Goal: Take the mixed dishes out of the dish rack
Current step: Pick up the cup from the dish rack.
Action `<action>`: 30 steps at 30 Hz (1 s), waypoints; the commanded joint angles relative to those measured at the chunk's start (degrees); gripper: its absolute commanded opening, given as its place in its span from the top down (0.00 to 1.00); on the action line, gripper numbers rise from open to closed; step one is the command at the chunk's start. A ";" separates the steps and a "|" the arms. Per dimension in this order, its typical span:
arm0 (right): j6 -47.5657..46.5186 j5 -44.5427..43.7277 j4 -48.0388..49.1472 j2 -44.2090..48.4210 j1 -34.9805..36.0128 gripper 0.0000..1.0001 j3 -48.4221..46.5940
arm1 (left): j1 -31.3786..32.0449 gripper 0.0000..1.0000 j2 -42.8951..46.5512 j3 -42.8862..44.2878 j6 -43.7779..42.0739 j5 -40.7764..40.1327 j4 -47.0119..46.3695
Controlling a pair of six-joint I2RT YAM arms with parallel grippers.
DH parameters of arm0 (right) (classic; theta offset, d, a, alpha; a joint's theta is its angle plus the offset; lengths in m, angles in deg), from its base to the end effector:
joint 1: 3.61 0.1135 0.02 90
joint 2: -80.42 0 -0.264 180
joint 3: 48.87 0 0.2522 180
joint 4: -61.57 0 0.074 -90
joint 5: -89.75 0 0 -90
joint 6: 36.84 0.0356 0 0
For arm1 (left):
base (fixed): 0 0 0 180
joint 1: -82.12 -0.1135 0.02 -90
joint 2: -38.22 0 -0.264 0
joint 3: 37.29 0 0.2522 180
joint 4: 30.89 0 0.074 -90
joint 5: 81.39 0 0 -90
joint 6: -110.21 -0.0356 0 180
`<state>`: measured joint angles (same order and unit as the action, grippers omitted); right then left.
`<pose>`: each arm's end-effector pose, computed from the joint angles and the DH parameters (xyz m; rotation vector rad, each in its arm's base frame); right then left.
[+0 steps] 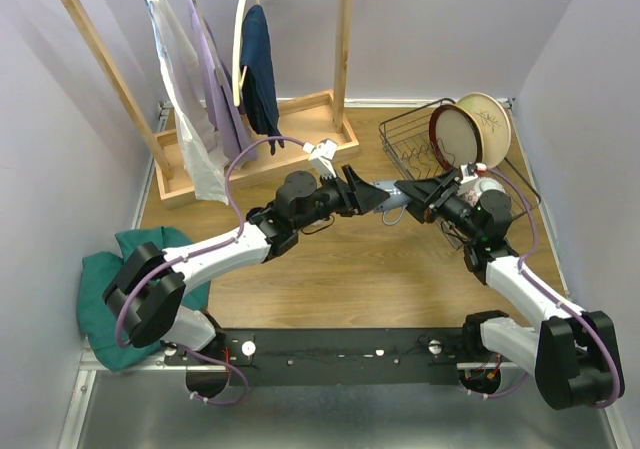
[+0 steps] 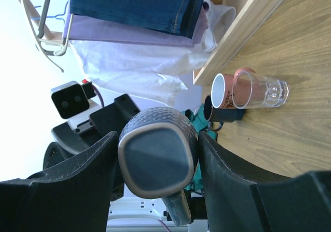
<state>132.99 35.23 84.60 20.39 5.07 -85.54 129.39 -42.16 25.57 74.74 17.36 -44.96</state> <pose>0.2170 0.0540 0.2416 0.5707 1.7636 1.6303 0.2168 -0.2427 0.2913 0.0158 1.8515 -1.4385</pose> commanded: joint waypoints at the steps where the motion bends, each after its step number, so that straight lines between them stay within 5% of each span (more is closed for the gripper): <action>1: 1.73 1.78 5.30 0.18 0.63 0.97 0.77 | 1.07 0.42 -2.50 2.14 2.69 2.32 -6.26; 7: 1.38 1.69 5.04 -0.17 0.63 0.96 1.29 | 1.42 0.80 -2.68 1.79 2.96 2.14 -8.29; 10: 0.50 1.69 3.99 -0.18 0.63 0.86 1.21 | 1.43 0.99 -1.89 1.09 2.61 1.45 -8.55; 15: -1.52 1.26 1.53 0.18 0.63 0.47 0.77 | 1.25 1.00 0.22 1.08 -2.04 -0.31 -3.99; 22: -13.70 0.21 -10.76 0.70 0.63 0.06 -5.19 | 0.20 1.00 4.61 4.16 -11.71 -3.82 11.81; 30: -34.37 -7.44 -36.60 1.32 0.63 0.00 -16.80 | 0.02 1.00 7.25 11.52 -20.59 -12.00 43.18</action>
<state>114.24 33.70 65.59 20.32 5.75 -95.40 129.39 -37.55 31.21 61.10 12.44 -20.68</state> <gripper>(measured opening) 0.998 0.049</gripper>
